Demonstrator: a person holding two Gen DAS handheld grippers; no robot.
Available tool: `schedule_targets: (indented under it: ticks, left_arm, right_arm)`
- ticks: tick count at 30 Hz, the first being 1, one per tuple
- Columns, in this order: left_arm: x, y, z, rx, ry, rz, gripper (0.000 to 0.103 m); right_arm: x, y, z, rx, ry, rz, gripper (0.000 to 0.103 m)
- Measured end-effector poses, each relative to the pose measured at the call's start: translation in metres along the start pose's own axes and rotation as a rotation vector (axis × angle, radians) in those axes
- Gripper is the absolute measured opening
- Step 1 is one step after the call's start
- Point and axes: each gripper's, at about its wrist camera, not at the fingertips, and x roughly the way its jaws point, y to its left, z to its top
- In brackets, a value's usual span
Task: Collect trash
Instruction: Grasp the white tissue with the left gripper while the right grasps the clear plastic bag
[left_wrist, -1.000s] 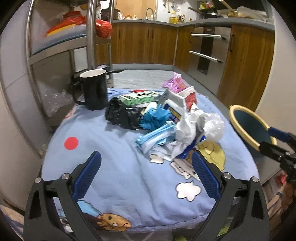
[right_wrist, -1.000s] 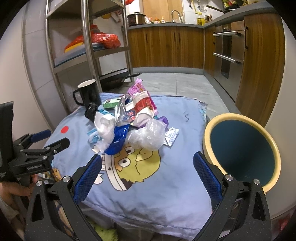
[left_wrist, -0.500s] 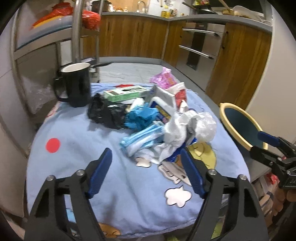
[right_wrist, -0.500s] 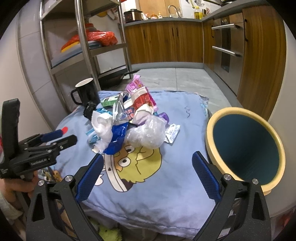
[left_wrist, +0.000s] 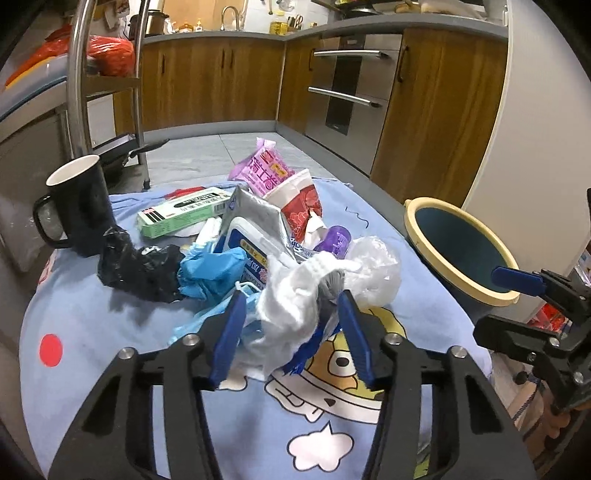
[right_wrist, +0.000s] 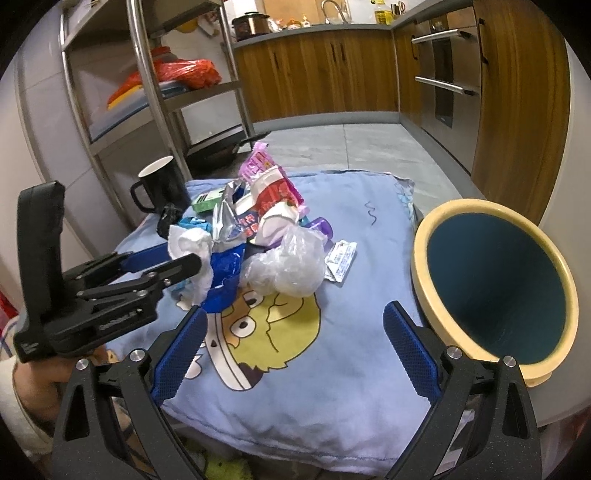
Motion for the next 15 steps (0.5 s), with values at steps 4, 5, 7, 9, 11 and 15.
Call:
schedule_targets:
  ticks: [4, 5, 7, 9, 11, 15]
  left_arm:
    - [0.003, 0.006, -0.002, -0.006, 0.022, -0.018, 0.017]
    - [0.001, 0.006, -0.002, -0.007, 0.017, -0.024, 0.016]
    - [-0.006, 0.008, -0.002, -0.008, 0.005, -0.039, 0.015]
    - [-0.013, 0.009, -0.003, -0.014, -0.008, -0.045, 0.014]
    - [-0.025, 0.015, -0.002, -0.042, -0.028, -0.056, 0.013]
    - [-0.047, 0.025, 0.001, -0.083, -0.073, -0.056, 0.013]
  right_arm:
    - [0.004, -0.003, 0.0, 0.012, 0.007, -0.004, 0.096]
    - [0.004, -0.003, 0.0, 0.013, 0.009, -0.004, 0.096]
    - [0.005, -0.004, 0.001, 0.015, 0.01, -0.004, 0.096]
    - [0.006, -0.004, 0.002, 0.015, 0.01, -0.002, 0.096]
    - [0.007, -0.003, 0.003, 0.01, 0.008, 0.0, 0.096]
    - [0.011, -0.003, 0.006, 0.01, 0.004, 0.006, 0.095]
